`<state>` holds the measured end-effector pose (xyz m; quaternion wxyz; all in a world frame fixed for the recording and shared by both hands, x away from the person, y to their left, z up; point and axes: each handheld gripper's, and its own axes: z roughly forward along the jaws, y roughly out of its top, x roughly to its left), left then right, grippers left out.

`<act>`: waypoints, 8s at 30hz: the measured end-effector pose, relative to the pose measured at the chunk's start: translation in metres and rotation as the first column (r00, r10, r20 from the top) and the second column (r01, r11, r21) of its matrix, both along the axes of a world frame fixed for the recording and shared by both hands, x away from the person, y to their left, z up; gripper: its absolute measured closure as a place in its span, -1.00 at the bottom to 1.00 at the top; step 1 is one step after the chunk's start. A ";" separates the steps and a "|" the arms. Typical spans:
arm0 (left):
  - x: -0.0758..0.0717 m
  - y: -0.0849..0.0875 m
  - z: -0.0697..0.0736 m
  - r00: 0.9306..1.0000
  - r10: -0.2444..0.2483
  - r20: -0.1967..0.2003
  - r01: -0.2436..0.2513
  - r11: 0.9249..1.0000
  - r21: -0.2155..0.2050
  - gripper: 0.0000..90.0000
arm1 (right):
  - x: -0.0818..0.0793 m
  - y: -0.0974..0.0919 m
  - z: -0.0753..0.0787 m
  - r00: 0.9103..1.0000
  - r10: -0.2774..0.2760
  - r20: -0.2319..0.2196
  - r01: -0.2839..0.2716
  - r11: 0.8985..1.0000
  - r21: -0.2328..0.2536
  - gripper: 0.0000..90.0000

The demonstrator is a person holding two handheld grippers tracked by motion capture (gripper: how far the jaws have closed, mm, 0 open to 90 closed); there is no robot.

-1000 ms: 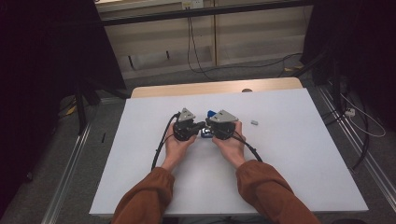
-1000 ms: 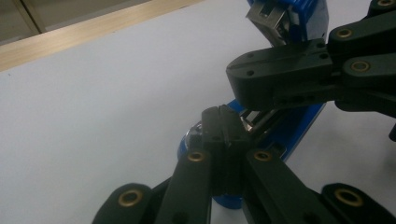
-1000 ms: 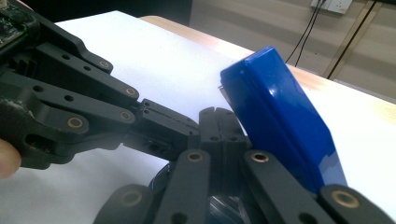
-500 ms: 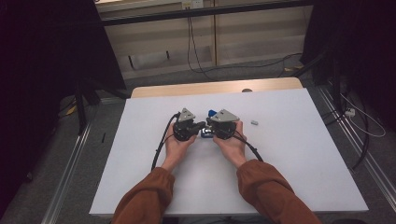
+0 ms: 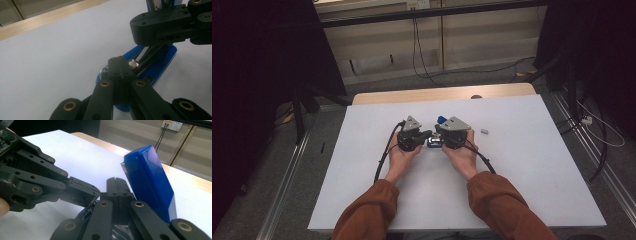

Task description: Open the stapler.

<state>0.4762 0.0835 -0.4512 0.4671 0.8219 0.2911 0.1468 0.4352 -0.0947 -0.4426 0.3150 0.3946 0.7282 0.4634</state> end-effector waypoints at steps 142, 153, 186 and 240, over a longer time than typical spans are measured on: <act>-0.002 0.002 -0.002 1.000 0.012 0.013 -0.012 1.000 -0.014 1.00 | -0.014 -0.051 0.015 0.989 -0.139 0.047 0.136 0.989 0.057 1.00; -0.002 0.002 -0.002 1.000 0.010 0.017 -0.010 1.000 -0.011 1.00 | -0.016 -0.062 0.016 0.987 -0.157 0.038 0.155 0.986 0.061 1.00; -0.003 0.002 -0.002 1.000 0.006 0.026 -0.006 1.000 0.000 1.00 | -0.020 -0.092 0.007 0.984 -0.175 -0.019 0.176 0.982 0.065 1.00; -0.003 0.001 0.000 1.000 0.022 0.008 -0.022 1.000 0.000 1.00 | -0.018 -0.110 -0.010 0.981 -0.148 -0.123 0.150 0.989 0.011 1.00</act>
